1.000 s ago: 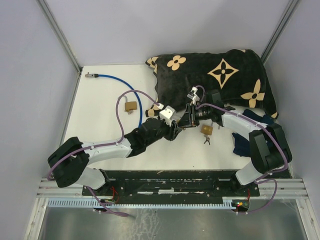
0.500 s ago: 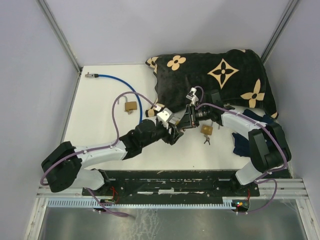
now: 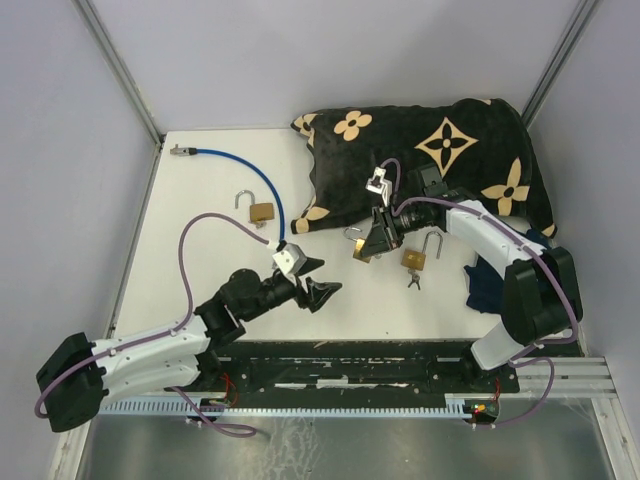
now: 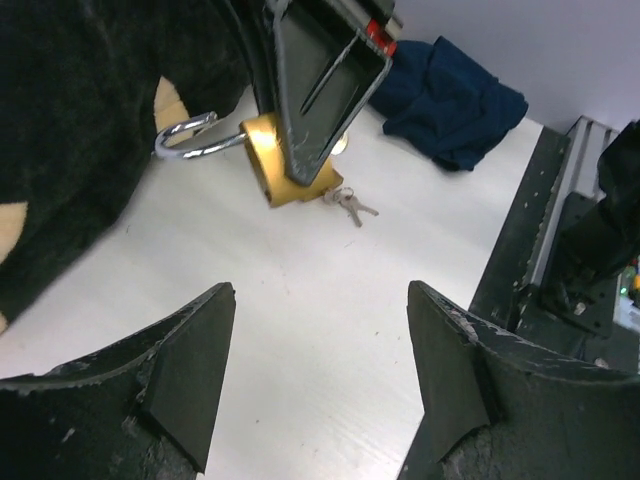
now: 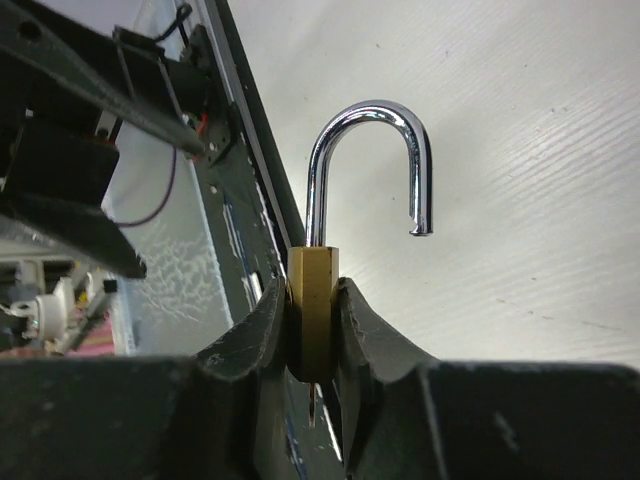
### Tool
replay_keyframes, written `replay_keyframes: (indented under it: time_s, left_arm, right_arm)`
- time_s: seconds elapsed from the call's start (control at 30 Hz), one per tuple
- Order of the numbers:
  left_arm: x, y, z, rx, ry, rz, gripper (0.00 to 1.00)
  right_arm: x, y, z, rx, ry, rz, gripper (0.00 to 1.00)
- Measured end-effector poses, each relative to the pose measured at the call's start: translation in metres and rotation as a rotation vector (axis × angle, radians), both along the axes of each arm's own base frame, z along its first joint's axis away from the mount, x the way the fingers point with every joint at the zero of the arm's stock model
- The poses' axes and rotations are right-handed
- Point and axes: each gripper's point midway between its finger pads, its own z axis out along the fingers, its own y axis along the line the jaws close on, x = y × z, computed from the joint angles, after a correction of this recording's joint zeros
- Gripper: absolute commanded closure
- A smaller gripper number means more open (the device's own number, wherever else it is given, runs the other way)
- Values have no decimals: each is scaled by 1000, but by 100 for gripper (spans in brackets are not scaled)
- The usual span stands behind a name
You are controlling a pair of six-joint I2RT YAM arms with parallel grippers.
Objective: Lock with the key
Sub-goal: Pick up the lock from the center of the board.
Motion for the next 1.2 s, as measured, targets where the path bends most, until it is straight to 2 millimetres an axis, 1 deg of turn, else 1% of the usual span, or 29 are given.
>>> replay_keyframes:
  time_s: [0.07,0.17,0.27,0.37,0.43,0.53,0.6,0.77,0.8,1.1,1.2]
  left_arm:
    - [-4,8,-8,19,-40,-1,23]
    - [-5,13,-20,58,-60,-3,22]
    - [-4,12,-24,83,-76,-10,22]
    - [-5,11,-24,90,-91,-21,22]
    - [-6,11,-22,85,-104,-31,22]
    - [-9,12,-8,45,-159,-43,22]
    - [-12,12,-5,31,-176,-55,21]
    - [-20,14,-5,5,-199,-86,11]
    - [-21,13,-4,1,-197,-88,10]
    - [-32,11,14,-102,-175,-128,11]
    - [-35,13,22,-136,-182,-130,11]
  right_arm:
    - [-3,-4,0,-18,-51,44,98]
    - [-10,-12,-6,-59,-92,94,98]
    - [-18,-21,-12,-99,-115,140,98]
    - [-23,-27,-14,-123,-147,188,98]
    - [-26,-31,-14,-134,-175,225,98]
    - [-31,-35,-15,-141,-200,267,98]
    - [-34,-38,-16,-145,-208,293,98]
    - [-39,-42,-16,-149,-225,346,98]
    - [-39,-42,-15,-148,-231,353,98]
    - [-43,-45,-12,-147,-251,383,98]
    - [-43,-46,-6,-150,-287,380,98]
